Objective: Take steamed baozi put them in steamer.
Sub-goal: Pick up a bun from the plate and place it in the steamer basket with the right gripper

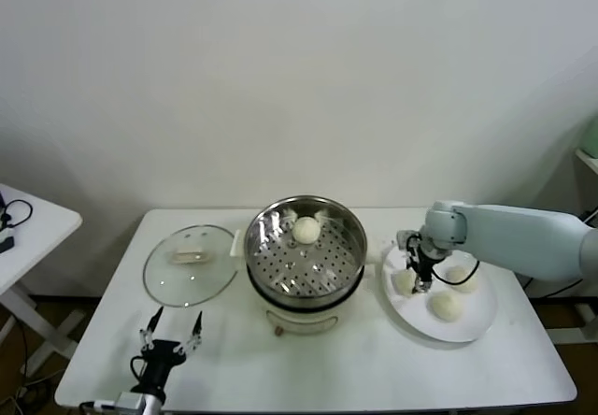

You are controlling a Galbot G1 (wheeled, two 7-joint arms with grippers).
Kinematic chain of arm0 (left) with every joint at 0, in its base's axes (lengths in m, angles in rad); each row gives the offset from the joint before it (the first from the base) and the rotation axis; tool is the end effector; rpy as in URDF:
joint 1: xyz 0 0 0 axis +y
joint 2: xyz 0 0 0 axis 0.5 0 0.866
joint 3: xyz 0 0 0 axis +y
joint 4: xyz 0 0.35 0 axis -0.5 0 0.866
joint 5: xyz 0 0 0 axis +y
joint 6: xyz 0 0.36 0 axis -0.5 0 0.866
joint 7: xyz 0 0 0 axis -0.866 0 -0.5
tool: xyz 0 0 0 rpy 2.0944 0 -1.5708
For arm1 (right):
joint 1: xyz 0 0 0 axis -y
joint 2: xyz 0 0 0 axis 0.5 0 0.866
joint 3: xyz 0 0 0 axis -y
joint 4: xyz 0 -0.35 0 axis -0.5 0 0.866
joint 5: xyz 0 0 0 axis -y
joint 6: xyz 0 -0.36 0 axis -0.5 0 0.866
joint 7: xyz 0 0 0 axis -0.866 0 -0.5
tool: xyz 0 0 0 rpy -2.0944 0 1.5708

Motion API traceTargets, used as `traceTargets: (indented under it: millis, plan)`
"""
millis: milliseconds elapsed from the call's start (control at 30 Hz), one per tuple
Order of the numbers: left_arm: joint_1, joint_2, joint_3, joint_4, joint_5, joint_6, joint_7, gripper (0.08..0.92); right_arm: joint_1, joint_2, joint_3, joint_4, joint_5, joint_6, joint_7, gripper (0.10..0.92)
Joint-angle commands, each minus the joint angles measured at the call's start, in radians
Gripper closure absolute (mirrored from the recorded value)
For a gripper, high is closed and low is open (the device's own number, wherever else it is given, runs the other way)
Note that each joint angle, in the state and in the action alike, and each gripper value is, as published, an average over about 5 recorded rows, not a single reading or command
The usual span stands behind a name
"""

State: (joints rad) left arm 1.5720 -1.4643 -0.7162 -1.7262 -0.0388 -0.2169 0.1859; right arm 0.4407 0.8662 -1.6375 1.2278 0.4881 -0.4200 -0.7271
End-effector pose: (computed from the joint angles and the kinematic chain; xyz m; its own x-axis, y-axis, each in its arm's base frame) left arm 0.1591 0.0990 -0.4219 -0.9876 0.0369 0.1528 0.0563 0.9907 0.1241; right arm 0.5238 -0.0905 -0.2329 -0.1532 0.0164 0.9881 -0.9877 0.0298 -0.1536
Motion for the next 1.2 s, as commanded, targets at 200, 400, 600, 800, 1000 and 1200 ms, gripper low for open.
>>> traceTargets:
  millis: [200,400,600,800,1000,1200]
  plan:
    - [-0.001,0.001,0.001,-0.006,0.0,-0.001,-0.001,0.177,0.245,-0.031,-0.134,0.103,0.092,0.016,-0.064,0.601]
    - [0.004,0.004,0.001,-0.021,-0.001,-0.001,-0.001,0.177,0.67,-0.013,-0.355,0.237,0.241,0.081,-0.177,0.612]
    - [0.003,0.006,0.003,-0.026,-0.002,-0.001,-0.001,0.177,0.917,0.06,-0.342,0.317,0.438,0.059,-0.241,0.601]
    - [0.001,0.004,0.012,-0.032,0.001,0.001,0.0,0.177,0.851,0.15,-0.089,0.382,0.587,-0.101,-0.139,0.601]
    - [0.002,0.002,0.012,-0.034,0.005,0.001,0.001,0.177,0.642,0.31,0.115,0.356,0.638,-0.206,-0.009,0.601]
    - [0.006,0.004,0.003,-0.034,0.002,0.001,0.002,0.177,0.451,0.449,0.141,0.237,0.559,-0.207,0.022,0.596]
